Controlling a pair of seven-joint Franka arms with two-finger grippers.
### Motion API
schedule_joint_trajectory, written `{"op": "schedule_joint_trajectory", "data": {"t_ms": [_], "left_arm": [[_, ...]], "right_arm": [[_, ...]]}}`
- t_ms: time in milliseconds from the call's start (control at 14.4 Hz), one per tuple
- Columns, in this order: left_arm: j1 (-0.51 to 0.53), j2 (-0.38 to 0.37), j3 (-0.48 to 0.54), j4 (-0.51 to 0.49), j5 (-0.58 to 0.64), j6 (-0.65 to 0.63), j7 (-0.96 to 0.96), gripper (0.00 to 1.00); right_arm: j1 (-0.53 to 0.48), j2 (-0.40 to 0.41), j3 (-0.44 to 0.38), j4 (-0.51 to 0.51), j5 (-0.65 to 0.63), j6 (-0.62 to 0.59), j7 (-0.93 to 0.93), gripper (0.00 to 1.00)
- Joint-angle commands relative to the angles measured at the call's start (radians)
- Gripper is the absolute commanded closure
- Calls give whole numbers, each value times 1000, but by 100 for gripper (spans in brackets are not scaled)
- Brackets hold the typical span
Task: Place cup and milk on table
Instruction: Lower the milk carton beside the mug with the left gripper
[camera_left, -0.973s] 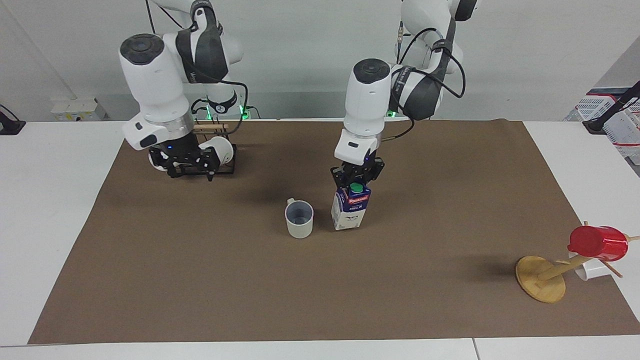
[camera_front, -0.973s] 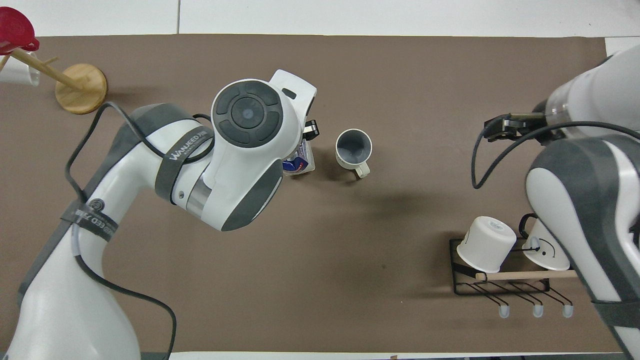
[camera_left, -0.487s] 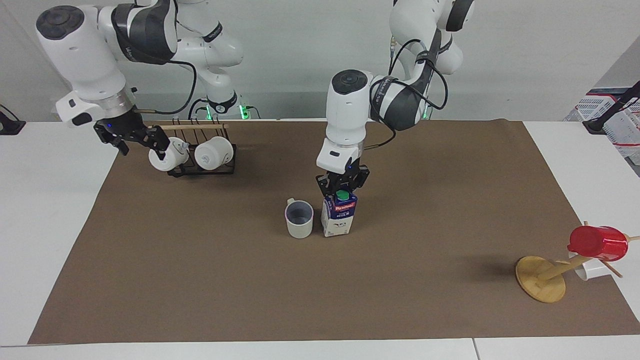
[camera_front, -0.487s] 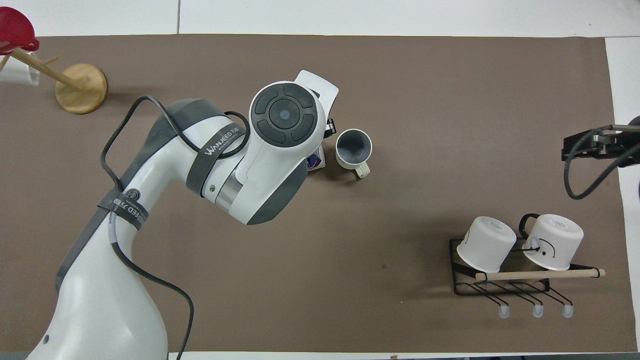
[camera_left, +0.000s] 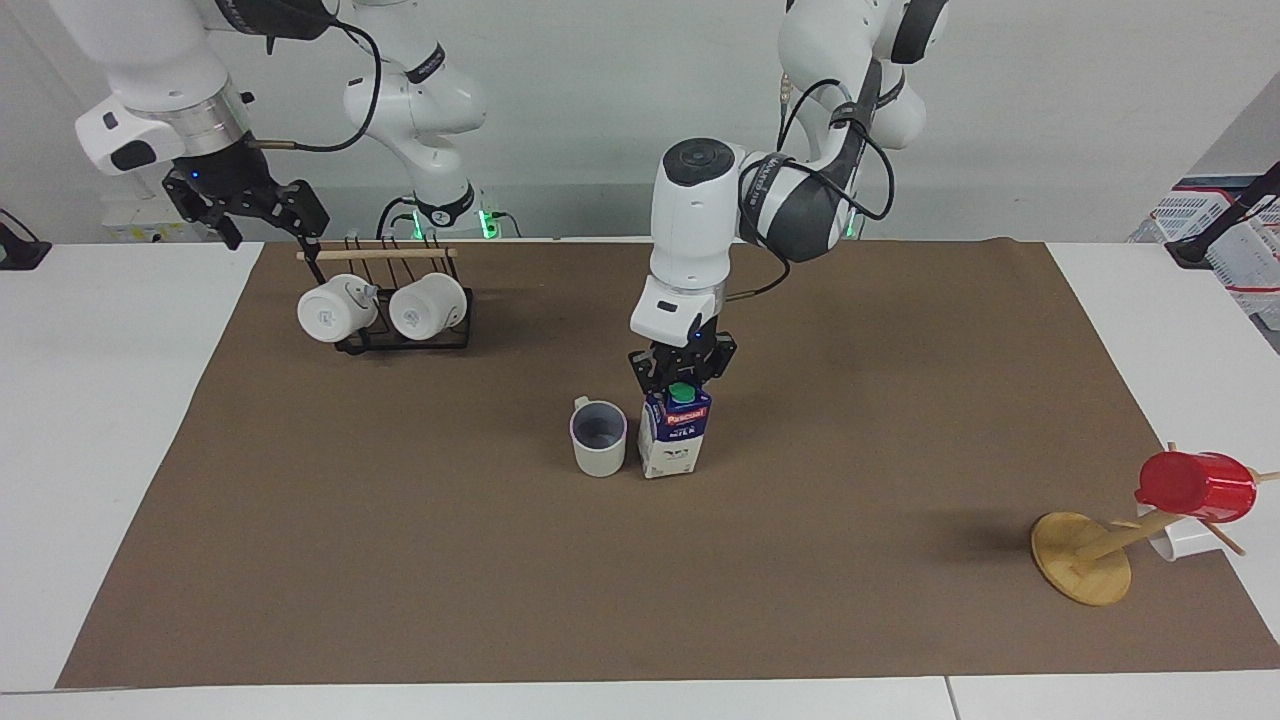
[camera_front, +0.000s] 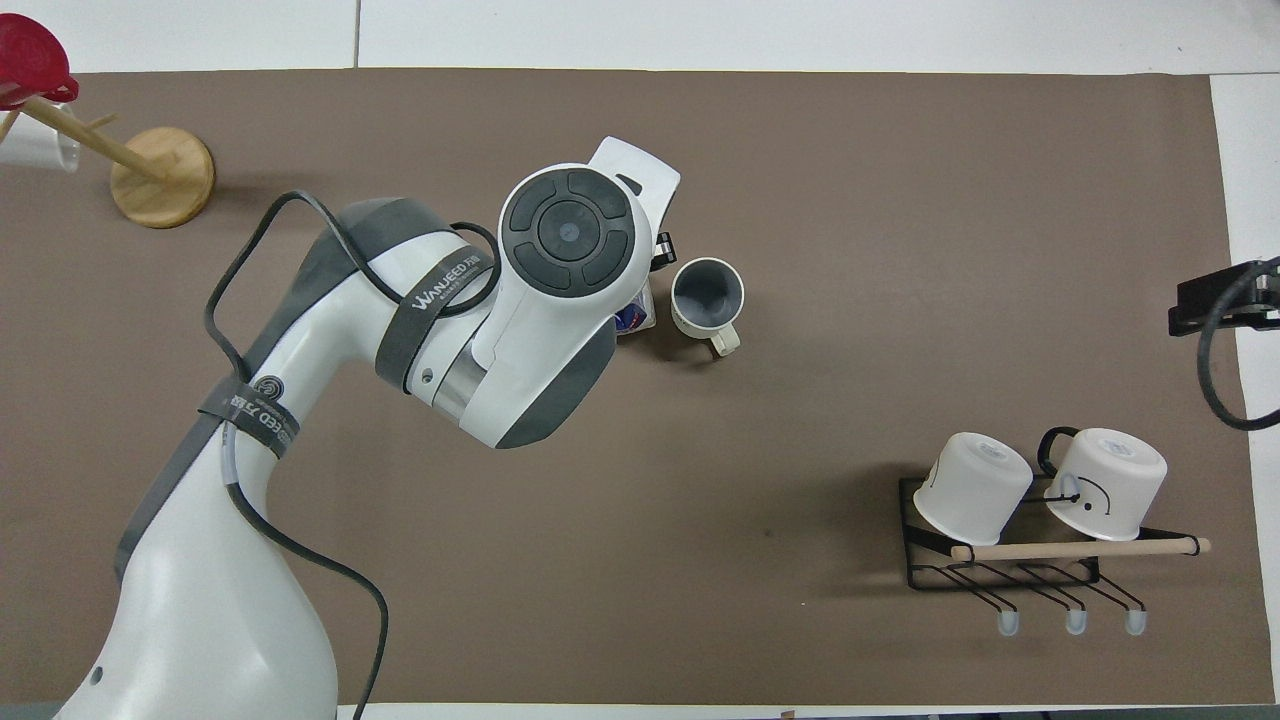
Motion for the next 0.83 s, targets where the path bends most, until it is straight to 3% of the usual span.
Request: {"op": "schedule_joint_trajectory", "data": {"t_ms": [0,139,209,278,348,626,765], "left_arm": [[-16,6,13,-3,23,17,-14,100],[-18,3,13,-8,23,18,-12,97],[-18,3,13,-8,23,21,-12,68],[-18,3,13,-9,23,22,-9,31],[-18,3,13,-9,23,27,0,0],[-18,-9,11,-12,20,41,5,0],[-16,-47,11,-12,18,24,6,0]], "right_arm": [[-1,17,2,10,8,-13,-21,0],[-2,17,2,7,11,-10,-21,0],[-5,17,2,5,11,-7,-21,0],[-8,17,2,5,11,-5,-21,0],[-11,17,1,7,13,-5,-24,0],[-11,28,1,24,28,21,-85,0],[-17,33,-5,45,129,15,-59,0]]}}
